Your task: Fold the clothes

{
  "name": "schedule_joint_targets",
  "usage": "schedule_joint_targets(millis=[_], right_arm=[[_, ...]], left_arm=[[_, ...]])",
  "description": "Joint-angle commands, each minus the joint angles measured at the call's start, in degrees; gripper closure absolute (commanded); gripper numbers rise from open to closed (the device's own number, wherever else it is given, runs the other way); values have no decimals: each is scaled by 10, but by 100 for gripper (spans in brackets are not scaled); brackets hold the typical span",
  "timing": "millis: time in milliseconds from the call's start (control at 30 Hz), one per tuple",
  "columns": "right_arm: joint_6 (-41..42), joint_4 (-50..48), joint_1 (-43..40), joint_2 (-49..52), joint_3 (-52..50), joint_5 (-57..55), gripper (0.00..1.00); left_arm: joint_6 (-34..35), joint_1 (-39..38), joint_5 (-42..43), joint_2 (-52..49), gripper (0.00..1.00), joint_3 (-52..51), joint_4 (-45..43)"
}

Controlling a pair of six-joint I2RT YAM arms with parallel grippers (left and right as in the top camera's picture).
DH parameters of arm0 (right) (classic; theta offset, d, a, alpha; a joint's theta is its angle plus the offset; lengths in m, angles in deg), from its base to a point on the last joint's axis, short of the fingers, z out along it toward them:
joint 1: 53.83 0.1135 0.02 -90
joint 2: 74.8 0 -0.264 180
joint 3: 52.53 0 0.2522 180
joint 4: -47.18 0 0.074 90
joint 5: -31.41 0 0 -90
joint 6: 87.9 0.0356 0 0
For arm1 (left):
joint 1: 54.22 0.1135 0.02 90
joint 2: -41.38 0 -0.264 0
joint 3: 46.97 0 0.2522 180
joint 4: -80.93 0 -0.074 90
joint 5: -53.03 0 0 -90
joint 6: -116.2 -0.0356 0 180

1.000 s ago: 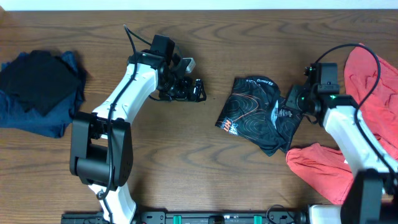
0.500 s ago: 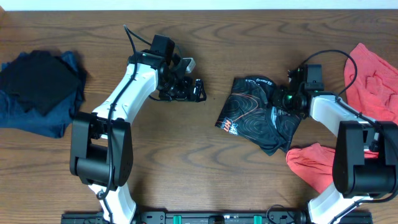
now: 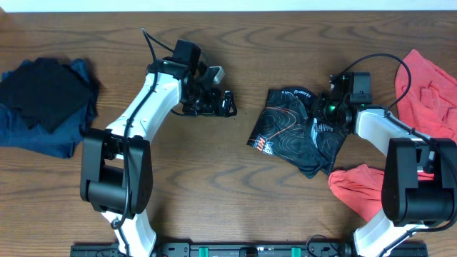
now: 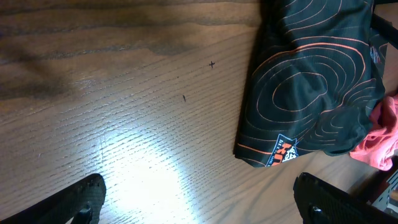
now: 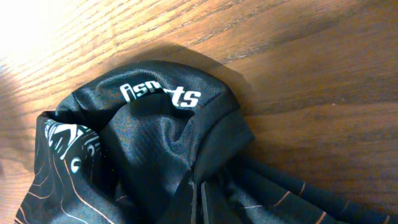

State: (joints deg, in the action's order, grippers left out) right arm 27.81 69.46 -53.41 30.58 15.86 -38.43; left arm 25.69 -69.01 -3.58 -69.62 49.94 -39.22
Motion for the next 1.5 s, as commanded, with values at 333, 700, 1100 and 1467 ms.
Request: schedule_joint_targets(millis=[333, 700, 1100, 1467], right_arm=[[6, 375, -80, -139, 73, -214, 99], [4, 371, -82, -100, -23, -313, 99], [4, 374, -80, -91, -48, -303, 94], [10, 362, -29, -91, -90, -270, 94]], left_arm=[[-12, -1, -5, 3, 2, 4, 2], [-12, -4, 2, 3, 2, 4, 1], [-18, -55, 13, 3, 2, 4, -26], [23, -78, 64, -3, 2, 1, -35]])
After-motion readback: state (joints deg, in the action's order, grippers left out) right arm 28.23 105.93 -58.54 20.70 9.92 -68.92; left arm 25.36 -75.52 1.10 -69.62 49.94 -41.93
